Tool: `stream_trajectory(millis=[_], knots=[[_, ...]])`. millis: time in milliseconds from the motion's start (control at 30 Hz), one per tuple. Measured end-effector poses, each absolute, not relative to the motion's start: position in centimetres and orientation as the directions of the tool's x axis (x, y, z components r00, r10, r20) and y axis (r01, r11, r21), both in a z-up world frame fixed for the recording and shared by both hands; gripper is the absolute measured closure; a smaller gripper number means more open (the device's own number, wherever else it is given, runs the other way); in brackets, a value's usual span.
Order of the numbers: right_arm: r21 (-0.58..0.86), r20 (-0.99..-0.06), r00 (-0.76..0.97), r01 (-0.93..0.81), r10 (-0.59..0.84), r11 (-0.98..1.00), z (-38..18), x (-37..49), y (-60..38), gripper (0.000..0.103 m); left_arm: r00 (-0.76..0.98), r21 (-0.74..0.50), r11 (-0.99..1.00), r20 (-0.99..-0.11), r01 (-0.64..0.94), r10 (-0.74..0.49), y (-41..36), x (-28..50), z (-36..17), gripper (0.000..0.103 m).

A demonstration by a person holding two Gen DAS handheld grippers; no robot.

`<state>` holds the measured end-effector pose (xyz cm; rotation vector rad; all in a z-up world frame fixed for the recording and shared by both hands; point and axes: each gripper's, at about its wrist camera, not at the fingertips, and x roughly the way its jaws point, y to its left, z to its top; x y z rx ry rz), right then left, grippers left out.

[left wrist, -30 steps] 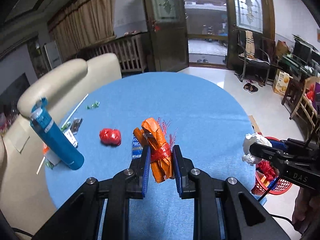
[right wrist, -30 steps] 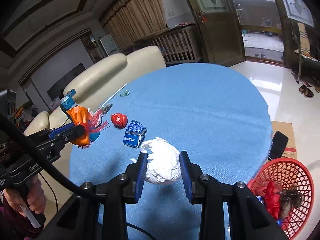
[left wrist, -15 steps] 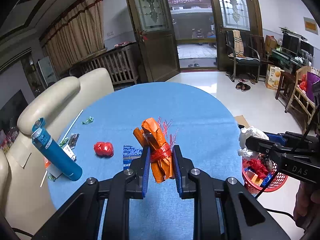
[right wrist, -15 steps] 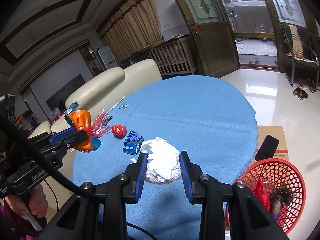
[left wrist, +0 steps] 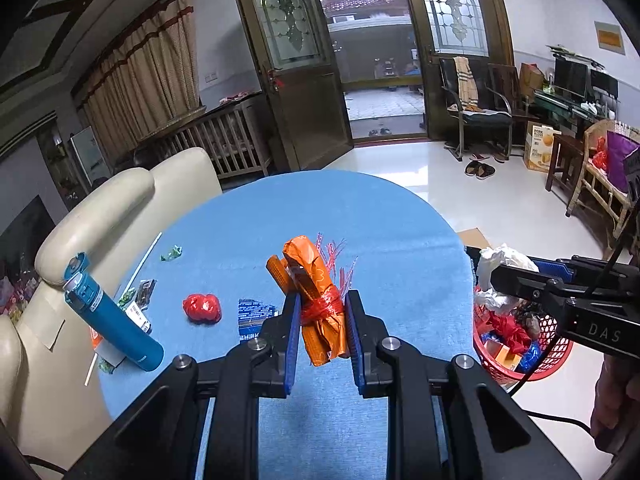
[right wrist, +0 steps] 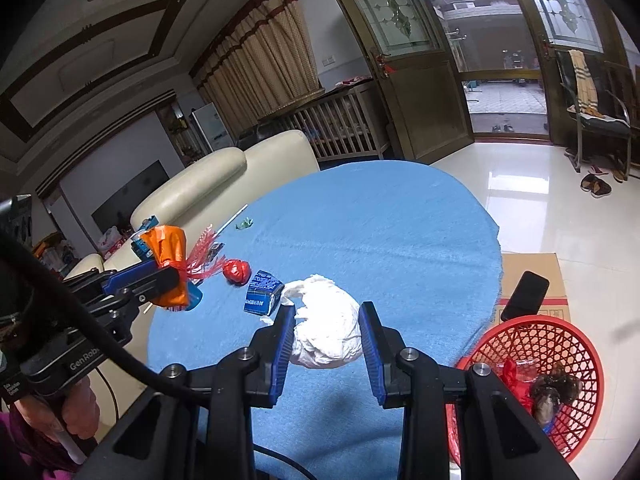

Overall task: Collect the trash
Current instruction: 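Lift the tissue and orange net bag and carry them toward the red basket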

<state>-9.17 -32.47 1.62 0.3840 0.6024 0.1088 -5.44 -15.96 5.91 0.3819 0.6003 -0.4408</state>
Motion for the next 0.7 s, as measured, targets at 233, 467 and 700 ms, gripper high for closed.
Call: stream_trajectory(millis=[233, 467, 700], knots=[[0.393, -0.526, 0.825, 0.019, 0.208, 0.92, 1.5, -9.8, -33.0, 0.068, 0.737, 0.225, 0.832, -0.612, 0.508, -0.285, -16.4, -5.7, 5.8, 0.08], [0.404, -0.526, 0.825, 0.026, 0.209, 0.914, 1.4, -10.1, -33.6, 0.068, 0.733, 0.233, 0.823, -0.617, 0.517, -0.286, -17.0, -5.9, 5.5, 0.08], [0.41, -0.524, 0.828, 0.039, 0.2, 0.911, 1.2, -10.4, -34.2, 0.068, 0.725, 0.235, 0.815, -0.624, 0.53, -0.291, -17.6, -5.9, 5.3, 0.08]])
